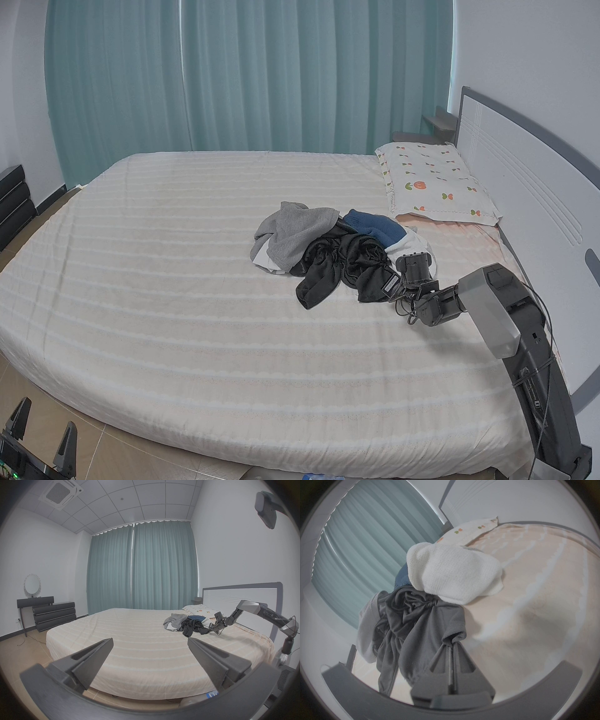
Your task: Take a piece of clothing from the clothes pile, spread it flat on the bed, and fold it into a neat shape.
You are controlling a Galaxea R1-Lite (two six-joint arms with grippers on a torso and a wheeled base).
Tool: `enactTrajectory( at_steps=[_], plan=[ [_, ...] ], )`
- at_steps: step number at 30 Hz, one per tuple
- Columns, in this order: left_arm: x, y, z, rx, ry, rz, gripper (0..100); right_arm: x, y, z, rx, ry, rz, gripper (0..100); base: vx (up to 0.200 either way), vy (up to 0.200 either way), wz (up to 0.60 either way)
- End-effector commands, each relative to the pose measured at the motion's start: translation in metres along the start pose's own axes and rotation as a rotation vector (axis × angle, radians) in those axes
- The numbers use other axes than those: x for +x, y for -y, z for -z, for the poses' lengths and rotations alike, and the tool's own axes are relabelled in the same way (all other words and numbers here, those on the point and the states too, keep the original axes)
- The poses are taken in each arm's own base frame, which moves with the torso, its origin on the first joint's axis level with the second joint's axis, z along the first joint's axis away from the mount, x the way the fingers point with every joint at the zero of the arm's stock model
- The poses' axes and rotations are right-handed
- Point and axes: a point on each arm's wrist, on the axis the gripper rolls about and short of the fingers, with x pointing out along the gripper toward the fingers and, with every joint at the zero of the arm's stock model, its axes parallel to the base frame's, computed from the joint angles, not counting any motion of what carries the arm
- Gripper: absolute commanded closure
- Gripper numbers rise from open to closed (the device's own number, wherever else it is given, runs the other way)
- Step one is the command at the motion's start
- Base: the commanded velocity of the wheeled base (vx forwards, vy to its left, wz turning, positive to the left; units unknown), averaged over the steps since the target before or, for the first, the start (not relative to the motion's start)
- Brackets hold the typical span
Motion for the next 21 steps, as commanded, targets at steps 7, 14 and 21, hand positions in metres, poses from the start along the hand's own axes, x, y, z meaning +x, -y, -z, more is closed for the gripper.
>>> enactTrajectory(
  at_steps=[7, 14, 21],
  plan=[
    [0.0, 0.0, 0.005, -0.001, -0.004, 0.0, 0, -0.135, 0.004, -0.021, 0.121, -0.195, -0.207, 100, 0.0, 0.0, 0.0],
    [0.0, 0.0, 0.005, -0.001, -0.004, 0.0, 0, -0.253, 0.02, -0.004, 0.074, -0.297, -0.421, 100, 0.0, 0.0, 0.0],
    [0.0, 0.0, 0.005, -0.001, -0.004, 0.0, 0, -0.33, 0.008, -0.029, 0.058, -0.262, -0.587, 100, 0.0, 0.0, 0.0]
  ],
)
